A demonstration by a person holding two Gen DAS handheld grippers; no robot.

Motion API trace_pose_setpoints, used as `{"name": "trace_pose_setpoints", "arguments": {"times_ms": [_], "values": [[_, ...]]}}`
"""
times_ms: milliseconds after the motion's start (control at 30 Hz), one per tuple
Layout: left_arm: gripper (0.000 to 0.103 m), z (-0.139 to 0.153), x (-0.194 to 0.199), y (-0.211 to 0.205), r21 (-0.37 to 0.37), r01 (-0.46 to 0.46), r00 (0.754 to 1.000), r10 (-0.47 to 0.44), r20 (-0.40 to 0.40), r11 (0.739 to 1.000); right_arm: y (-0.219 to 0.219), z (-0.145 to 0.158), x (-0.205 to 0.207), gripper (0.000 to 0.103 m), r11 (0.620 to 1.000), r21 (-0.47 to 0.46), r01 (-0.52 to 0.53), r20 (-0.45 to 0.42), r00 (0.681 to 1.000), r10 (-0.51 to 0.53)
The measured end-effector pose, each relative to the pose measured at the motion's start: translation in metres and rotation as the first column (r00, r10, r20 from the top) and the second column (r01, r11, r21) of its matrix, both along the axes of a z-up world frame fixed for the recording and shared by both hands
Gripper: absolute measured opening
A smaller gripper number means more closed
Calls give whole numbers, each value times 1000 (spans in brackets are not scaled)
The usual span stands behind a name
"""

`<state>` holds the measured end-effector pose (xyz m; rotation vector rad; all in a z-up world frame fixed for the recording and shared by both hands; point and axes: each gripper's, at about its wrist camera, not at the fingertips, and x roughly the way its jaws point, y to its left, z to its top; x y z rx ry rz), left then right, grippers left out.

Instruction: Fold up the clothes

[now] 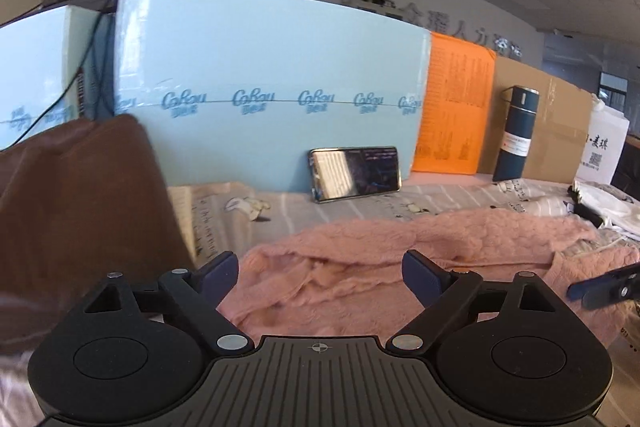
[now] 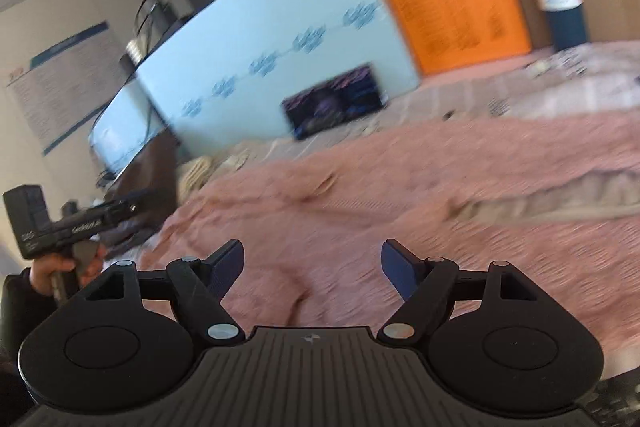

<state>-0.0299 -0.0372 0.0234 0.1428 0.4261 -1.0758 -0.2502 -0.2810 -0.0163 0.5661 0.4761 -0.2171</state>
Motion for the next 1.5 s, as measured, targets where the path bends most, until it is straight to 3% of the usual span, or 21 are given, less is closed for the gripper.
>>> {"name": "trace_pose_setpoints", "arguments": {"times_ms": [100, 167, 233, 367, 400, 467, 567, 667, 800, 833, 867, 900, 933, 1000, 1100, 1167, 1267, 1333, 1367, 1433, 1500], "values": [[91, -6, -1, 23, -8, -25, 999, 25, -24, 1000, 27, -9, 25, 62, 996, -84, -28, -96, 995, 20], [91, -9, -4, 32, -9, -24, 999, 24, -25, 1000, 39, -8, 29, 29, 988, -155, -16, -114, 993, -2], [91, -11, -8, 38, -18, -12, 1000, 11, -26, 1000, 42, -6, 25, 16, 993, -113, -31, -90, 996, 21], [94, -15, -21, 46, -40, 51, 999, -51, -11, 998, 47, 7, -3, 14, 999, -24, -30, 25, 999, 31], [95, -16, -25, 46, -39, 67, 998, -67, 0, 997, 46, 12, -10, 14, 1000, 6, -27, 63, 998, 26], [96, -19, -33, 42, -30, 100, 995, -100, 20, 994, 51, 23, -25, 13, 999, -33, 5, 110, 994, -1], [96, -23, -42, 31, -6, 123, 992, -122, 25, 992, 65, 32, -29, 13, 984, -171, 43, 105, 994, -25], [96, -25, -50, 23, 7, 127, 991, -127, 32, 992, 72, 22, -11, 14, 965, -261, 40, 53, 998, -27], [96, -30, -57, 12, 92, 94, 993, -100, 66, 991, 70, 0, 17, 17, 929, -355, 104, -73, 988, -139], [96, -32, -57, 10, 118, 84, 994, -92, 67, 989, 68, -4, 22, 28, 927, -361, 103, -101, 984, -148], [96, -33, -56, 8, 137, 73, 994, -83, 71, 988, 65, -6, 20, 48, 929, -353, 107, -100, 983, -151], [96, -34, -56, 8, 144, 67, 994, -78, 74, 987, 63, -5, 14, 56, 929, -349, 124, -74, 984, -159], [96, -34, -56, 8, 141, 69, 994, -81, 79, 988, 61, -4, 6, 62, 926, -347, 149, -41, 984, -173], [96, -32, -58, 9, 126, 81, 991, -93, 93, 989, 51, 3, -16, 64, 914, -339, 224, 8, 972, -235], [96, -25, -68, 20, 68, 172, 971, -181, 156, 983, 30, 8, -58, 73, 853, -316, 416, 57, 905, -421], [101, -21, -79, 26, 66, 246, 941, -254, 222, 967, 10, 7, -93, 73, 770, -292, 567, 47, 813, -581], [101, -24, -103, 26, 210, 329, 861, -384, 333, 921, -18, -2, -139, 73, 633, -213, 744, -24, 644, -765], [101, -29, -115, 22, 316, 355, 812, -458, 362, 880, -27, -10, -161, 73, 580, -164, 798, -66, 577, -814], [101, -33, -119, 20, 371, 357, 790, -489, 369, 857, -31, -14, -169, 72, 562, -138, 816, -86, 555, -827], [101, -41, -123, 15, 447, 344, 762, -524, 381, 826, -35, -20, -178, 71, 576, -59, 815, -85, 571, -816], [101, -45, -122, 11, 469, 321, 748, -525, 407, 822, -36, -21, -174, 67, 633, 3, 774, -70, 632, -772]]}}
